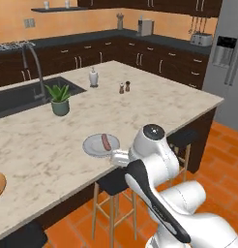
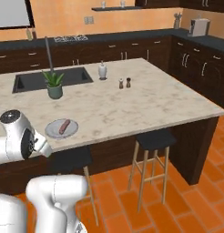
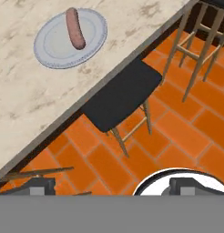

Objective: Place one bun and one sausage from the bowl on each plate.

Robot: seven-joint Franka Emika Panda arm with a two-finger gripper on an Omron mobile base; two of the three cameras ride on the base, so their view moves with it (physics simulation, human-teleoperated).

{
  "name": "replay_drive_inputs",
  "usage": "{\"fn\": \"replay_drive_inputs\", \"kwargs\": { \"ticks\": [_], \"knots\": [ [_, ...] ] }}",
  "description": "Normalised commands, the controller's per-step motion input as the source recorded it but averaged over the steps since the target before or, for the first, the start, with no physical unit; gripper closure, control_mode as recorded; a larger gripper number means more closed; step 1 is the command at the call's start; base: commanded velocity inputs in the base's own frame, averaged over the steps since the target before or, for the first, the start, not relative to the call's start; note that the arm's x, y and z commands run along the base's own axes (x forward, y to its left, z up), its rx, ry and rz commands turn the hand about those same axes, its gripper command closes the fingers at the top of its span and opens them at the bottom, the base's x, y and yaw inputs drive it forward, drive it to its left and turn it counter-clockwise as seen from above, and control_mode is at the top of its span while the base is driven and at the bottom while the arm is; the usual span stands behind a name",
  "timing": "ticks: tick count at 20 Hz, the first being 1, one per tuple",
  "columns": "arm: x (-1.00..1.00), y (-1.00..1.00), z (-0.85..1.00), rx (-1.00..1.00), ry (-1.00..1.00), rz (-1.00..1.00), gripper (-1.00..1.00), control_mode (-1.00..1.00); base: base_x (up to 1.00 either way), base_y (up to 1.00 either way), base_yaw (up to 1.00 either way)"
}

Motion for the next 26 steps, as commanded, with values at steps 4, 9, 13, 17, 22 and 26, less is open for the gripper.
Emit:
{"fn": "replay_drive_inputs", "kwargs": {
  "ticks": [4,9,13,17,22,26],
  "knots": [
    [0.00,0.00,0.00,0.00,0.00,0.00,-1.00,1.00,-0.47,0.99,0.55],
    [0.00,0.00,0.00,0.00,0.00,0.00,-1.00,1.00,-0.03,1.00,0.30],
    [0.00,0.00,0.00,0.00,0.00,0.00,-1.00,1.00,0.41,1.00,-0.04],
    [0.00,0.00,0.00,0.00,0.00,0.00,-1.00,1.00,0.27,1.00,-0.15],
    [0.00,0.00,0.00,0.00,0.00,0.00,-1.00,1.00,-0.04,1.00,-0.01],
    [0.00,0.00,0.00,0.00,0.00,0.00,-1.00,1.00,0.92,0.61,0.02]
  ]
}}
